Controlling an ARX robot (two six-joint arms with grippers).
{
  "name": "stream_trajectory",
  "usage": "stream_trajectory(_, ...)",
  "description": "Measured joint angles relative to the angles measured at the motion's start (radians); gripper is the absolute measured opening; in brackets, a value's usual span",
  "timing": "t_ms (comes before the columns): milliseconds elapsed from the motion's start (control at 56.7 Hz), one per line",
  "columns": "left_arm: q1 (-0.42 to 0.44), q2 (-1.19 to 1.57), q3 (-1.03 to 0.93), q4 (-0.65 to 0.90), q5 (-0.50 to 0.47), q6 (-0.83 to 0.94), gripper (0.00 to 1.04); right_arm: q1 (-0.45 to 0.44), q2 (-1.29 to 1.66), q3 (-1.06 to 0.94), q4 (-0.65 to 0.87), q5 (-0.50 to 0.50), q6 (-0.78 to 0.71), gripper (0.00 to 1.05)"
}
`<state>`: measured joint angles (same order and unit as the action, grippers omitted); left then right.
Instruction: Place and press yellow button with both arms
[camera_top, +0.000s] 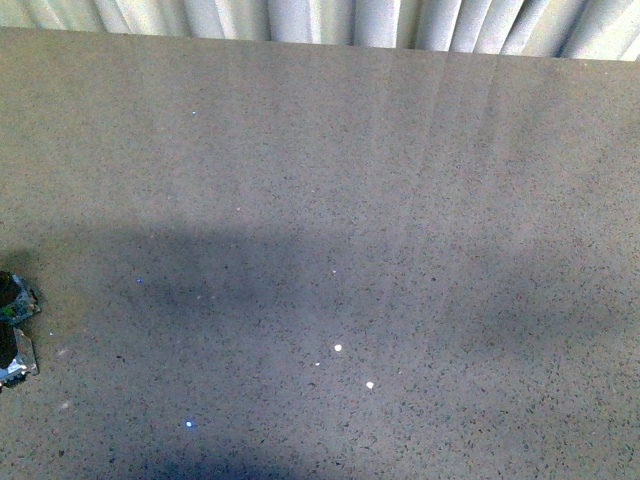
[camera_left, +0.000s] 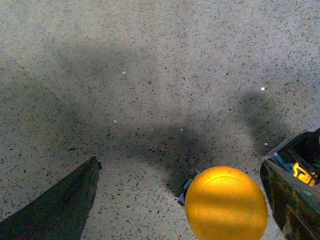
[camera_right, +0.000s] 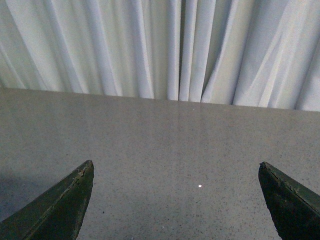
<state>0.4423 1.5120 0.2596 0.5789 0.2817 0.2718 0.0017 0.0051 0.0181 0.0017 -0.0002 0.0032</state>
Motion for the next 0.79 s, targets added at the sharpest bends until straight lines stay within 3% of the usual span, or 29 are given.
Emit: stream_trajectory(793,-0.010,0.008,-0.001,-0.016,-0.016,0.000,0.93,0.000,0.000,0.000,0.000,0.000,0.000,0.96)
